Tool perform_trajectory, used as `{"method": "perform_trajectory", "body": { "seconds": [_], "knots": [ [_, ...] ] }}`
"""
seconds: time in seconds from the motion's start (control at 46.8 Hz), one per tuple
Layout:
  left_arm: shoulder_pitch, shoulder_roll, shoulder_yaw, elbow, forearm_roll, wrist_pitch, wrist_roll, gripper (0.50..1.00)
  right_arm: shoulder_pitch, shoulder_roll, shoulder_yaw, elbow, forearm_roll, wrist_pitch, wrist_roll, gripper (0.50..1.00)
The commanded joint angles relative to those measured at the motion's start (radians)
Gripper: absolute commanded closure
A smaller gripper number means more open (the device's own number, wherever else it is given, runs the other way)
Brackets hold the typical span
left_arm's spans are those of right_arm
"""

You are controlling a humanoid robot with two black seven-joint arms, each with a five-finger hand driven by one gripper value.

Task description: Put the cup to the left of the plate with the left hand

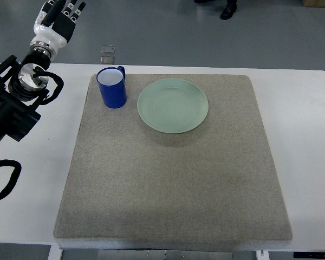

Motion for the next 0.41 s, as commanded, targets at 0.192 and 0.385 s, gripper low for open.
{"method": "perform_trajectory", "body": {
  "seconds": [0.192, 0.385],
  "knots": [
    [0.006, 0.002, 0.001, 0.001, 0.001, -0.017, 0.000, 0.501, 0.000, 0.000, 0.000, 0.000, 0.000, 0.000, 0.000, 0.568],
    [0.006, 0.000, 0.001, 0.000, 0.001, -0.020, 0.000, 0.501, 0.000, 0.000, 0.002, 0.020, -0.002, 0.015, 0.000, 0.568]
  ]
}}
